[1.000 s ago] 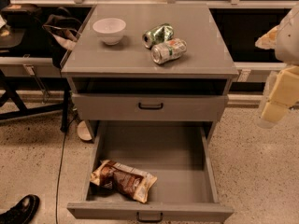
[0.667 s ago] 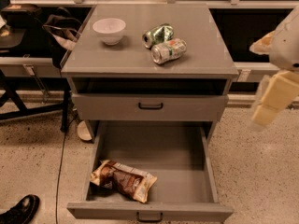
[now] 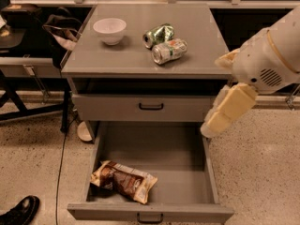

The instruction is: Pick brown chip bag from middle drawer and place on counter

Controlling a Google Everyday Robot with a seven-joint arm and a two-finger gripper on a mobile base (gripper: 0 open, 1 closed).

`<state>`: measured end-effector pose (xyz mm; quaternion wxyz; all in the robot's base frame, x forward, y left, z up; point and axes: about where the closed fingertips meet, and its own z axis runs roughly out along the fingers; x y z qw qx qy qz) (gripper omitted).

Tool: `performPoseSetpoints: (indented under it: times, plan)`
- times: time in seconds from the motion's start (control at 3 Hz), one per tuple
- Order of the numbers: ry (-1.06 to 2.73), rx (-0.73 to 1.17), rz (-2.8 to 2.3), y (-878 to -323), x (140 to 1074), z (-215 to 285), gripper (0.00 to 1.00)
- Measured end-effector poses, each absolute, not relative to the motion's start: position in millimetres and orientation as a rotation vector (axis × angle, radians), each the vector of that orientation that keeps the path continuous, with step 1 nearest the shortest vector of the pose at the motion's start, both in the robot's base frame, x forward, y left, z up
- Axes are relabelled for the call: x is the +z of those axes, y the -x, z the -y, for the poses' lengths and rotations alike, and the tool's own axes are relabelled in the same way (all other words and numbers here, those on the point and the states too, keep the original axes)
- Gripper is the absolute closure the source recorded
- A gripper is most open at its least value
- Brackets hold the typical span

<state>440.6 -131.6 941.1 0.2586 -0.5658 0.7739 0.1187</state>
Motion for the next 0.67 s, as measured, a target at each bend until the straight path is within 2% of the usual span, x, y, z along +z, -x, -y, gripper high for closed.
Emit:
performPoseSetpoints:
  times: [0.33, 0.67]
  plan:
    - [1.486, 0.397, -2.109, -460.1, 901.8, 60.3, 0.00]
    - [1.476, 0.395, -2.110, -460.5, 901.0, 59.1, 0.00]
